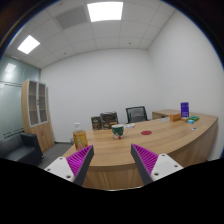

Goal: Pour water

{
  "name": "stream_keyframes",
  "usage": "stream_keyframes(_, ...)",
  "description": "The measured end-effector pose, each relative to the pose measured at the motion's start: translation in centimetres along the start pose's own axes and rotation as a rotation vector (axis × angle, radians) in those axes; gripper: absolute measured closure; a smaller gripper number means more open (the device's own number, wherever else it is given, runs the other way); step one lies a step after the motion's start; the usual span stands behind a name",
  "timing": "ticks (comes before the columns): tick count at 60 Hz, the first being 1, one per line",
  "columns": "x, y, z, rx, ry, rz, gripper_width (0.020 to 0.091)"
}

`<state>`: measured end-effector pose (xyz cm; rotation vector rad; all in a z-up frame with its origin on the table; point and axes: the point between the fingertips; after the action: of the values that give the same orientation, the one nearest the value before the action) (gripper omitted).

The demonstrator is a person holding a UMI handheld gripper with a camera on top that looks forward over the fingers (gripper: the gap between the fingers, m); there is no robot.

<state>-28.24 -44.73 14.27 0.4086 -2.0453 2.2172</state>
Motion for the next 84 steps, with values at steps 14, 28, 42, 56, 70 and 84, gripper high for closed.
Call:
stream_keyframes(14, 2.8, 1.4, -1.8, 0.024, -0.041, 0.059, 0.0276)
stream_keyframes(28, 10.8, 4.3, -7.7, 0.055, -0.138, 0.112, 0.0275)
stream_keyframes(42, 15.5, 7.3, -17.5, 0.076, -0.15, 0.145, 0.0287)
stream_keyframes(56, 15.8, 7.3, -24.8, 0.061, -0.069, 0.115, 0.0289)
stream_keyframes(70, 16.0, 6.4, -27.1, 0.018, -0.054, 0.148, 0.0596)
stream_keyframes(84, 16.2, 6.3, -28.7, 0.055, -0.103, 0.07, 0.0673)
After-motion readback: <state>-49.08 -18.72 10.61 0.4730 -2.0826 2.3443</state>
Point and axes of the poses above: the point between the fingertips, and its own axes, seen from behind it with the camera up: x to the left, y down, z backward, against the way the camera looks, and after that the axes turned 8 degrees about -z, right-handed
